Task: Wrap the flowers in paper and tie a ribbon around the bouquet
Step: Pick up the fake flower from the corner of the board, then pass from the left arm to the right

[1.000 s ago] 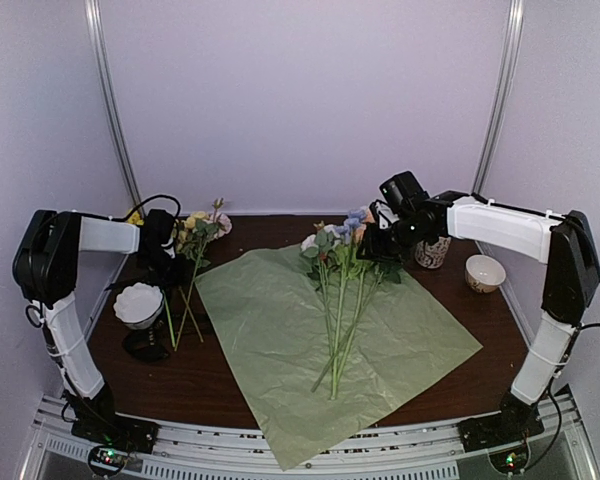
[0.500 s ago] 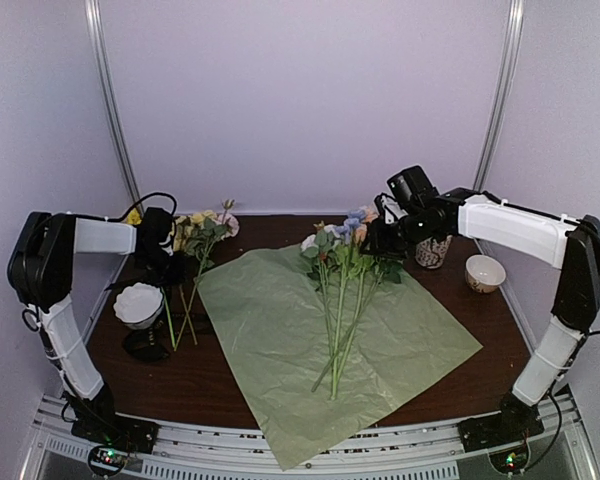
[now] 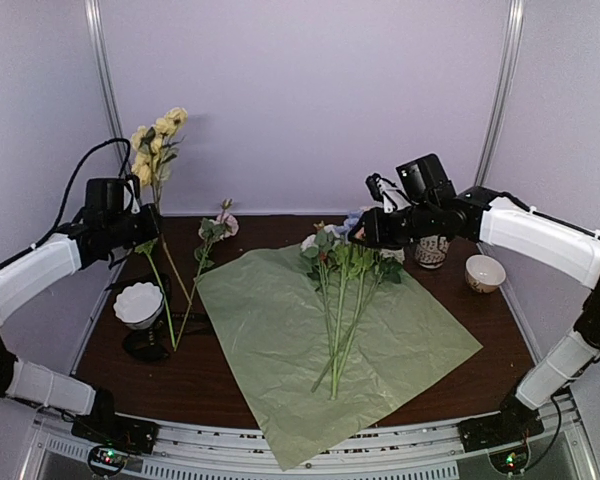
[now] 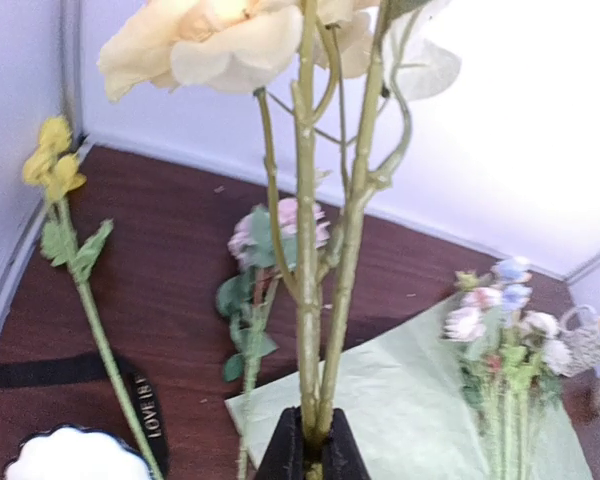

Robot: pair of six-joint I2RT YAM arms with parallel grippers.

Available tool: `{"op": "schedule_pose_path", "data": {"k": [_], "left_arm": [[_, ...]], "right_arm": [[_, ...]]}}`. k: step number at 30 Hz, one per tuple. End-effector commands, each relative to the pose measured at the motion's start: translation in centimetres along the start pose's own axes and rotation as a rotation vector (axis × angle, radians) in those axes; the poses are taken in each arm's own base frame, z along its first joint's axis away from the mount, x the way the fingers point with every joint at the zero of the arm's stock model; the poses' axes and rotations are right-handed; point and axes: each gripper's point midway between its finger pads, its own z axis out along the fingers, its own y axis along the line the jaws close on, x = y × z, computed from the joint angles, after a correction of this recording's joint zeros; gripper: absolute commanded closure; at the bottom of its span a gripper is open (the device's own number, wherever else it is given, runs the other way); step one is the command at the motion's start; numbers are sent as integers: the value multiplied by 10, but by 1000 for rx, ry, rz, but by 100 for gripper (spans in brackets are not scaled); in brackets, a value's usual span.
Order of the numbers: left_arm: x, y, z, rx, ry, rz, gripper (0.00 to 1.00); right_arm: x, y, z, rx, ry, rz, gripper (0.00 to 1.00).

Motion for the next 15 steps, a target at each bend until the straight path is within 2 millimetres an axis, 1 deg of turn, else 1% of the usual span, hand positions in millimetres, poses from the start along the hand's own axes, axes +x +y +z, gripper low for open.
{"op": "schedule_pose_path", "data": {"k": [1, 3, 4, 5, 7, 9, 10, 12, 15], "left_arm": [[-39, -111, -69, 414, -263, 160, 100], [-42, -156, -105, 589, -329, 210, 100], [-41, -177, -121, 686, -346, 218, 100], [-40, -196, -137, 782, -356, 220, 100], [-34, -227, -165, 961, -366, 214, 100], [-25, -252, -191, 1101, -367, 235, 100], [-23, -260, -199, 1139, -373, 242, 100], [-17, -273, -210, 1199, -370, 258, 100], [-7, -288, -217, 1273, -348, 262, 100]], "right_arm": [[-15, 103, -34, -335, -143, -210, 62], [-16, 146, -46, -448, -186, -292, 62], [-11, 162, -47, -485, -185, -323, 62], [-14, 180, -53, -521, -202, -350, 62], [-12, 205, -55, -571, -205, -383, 62], [-12, 223, -58, -616, -215, -398, 61], [-13, 230, -59, -636, -229, -398, 61], [-12, 244, -63, -685, -252, -400, 59], [-11, 256, -65, -747, -277, -380, 53]]}}
